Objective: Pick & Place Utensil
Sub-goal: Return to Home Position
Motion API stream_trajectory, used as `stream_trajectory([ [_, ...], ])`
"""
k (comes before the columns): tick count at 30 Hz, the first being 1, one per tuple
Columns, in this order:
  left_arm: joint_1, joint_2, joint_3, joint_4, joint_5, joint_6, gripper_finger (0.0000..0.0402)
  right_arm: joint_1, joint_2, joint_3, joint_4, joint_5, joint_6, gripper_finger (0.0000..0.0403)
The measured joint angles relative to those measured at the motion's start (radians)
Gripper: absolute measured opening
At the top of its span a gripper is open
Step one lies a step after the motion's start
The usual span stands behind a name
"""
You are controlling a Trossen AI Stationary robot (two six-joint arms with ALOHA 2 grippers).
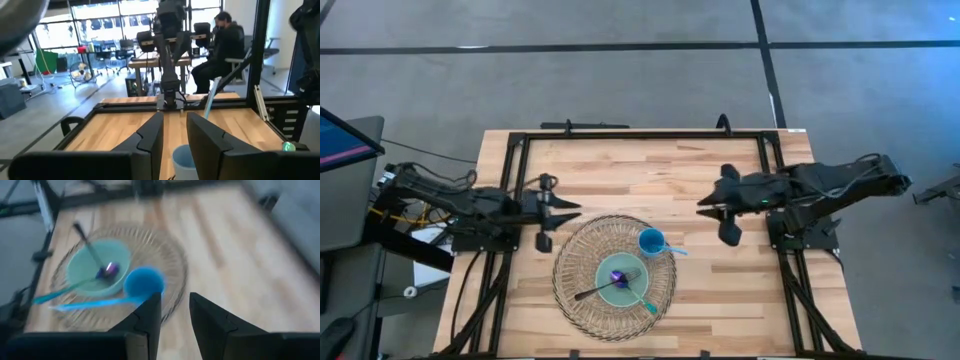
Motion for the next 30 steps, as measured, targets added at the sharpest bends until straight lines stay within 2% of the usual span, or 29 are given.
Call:
stream_trajectory([
  [2, 0.000, -0.096, -0.066, -0.007, 0.000, 0.001, 0.0086, 0.022, -0.066, -0.077, 0.096, 0.053, -0.053, 0.0095],
  [8, 0.002, -0.328, -0.284, -0.008, -0.003, 0.032, 0.0086, 0.043, -0.271, -0.390, 0.417, 0.041, -0.147, 0.0095],
  [13, 0.015, -0.454, -0.378, 0.005, -0.125, 0.074, 0.0086, 0.012, -0.474, -0.595, 0.552, 0.033, -0.148, 0.0095],
  [17, 0.013, -0.468, -0.389, 0.002, -0.152, 0.136, 0.0086, 0.011, -0.643, -0.720, 0.610, 0.030, -0.148, 0.0095],
  [23, 0.013, -0.469, -0.389, -0.133, -0.112, 0.128, 0.0083, 0.012, -0.842, -0.865, 0.666, -0.117, -0.147, 0.0095],
  [26, 0.013, -0.469, -0.389, -0.158, -0.111, 0.116, 0.0078, 0.012, -0.929, -0.912, 0.674, -0.146, -0.136, 0.0095],
  [30, 0.013, -0.469, -0.389, -0.184, -0.033, 0.085, 0.0068, 0.012, -1.016, -0.972, 0.669, -0.146, -0.168, 0.0095],
])
